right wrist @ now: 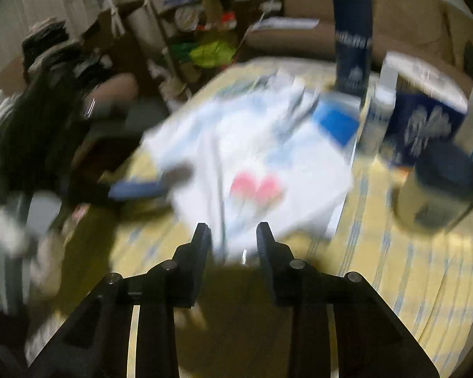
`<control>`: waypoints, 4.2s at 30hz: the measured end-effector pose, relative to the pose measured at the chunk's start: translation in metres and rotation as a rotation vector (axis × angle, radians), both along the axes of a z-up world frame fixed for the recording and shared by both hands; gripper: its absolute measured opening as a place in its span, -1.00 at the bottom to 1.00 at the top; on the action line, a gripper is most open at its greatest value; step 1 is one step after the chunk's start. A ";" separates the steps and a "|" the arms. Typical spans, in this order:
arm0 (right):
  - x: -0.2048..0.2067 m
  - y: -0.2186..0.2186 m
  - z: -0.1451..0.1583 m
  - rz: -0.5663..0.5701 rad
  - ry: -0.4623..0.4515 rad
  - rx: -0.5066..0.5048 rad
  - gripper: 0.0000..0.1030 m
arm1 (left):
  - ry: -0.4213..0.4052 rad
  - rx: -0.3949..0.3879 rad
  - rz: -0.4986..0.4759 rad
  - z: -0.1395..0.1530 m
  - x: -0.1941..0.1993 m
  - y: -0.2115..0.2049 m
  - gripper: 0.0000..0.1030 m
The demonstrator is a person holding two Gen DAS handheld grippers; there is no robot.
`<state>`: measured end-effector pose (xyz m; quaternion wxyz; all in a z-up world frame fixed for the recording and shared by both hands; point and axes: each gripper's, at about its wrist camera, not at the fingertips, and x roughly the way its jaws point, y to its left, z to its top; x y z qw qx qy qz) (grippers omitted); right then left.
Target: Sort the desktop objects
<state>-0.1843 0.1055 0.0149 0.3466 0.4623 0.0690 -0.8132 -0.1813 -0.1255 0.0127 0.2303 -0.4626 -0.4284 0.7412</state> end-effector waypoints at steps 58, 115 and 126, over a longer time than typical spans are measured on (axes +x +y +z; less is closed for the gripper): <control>0.125 0.168 0.020 -0.322 -0.157 -0.232 -0.66 | 0.145 -0.346 -0.245 0.055 0.143 0.068 0.70; 0.106 0.231 0.213 -0.125 0.293 -0.369 0.24 | 0.518 0.150 -0.438 0.264 0.068 0.297 -0.23; -0.004 0.380 0.205 -0.350 0.175 -0.290 0.25 | 0.433 0.036 -0.514 0.235 -0.028 0.451 -0.16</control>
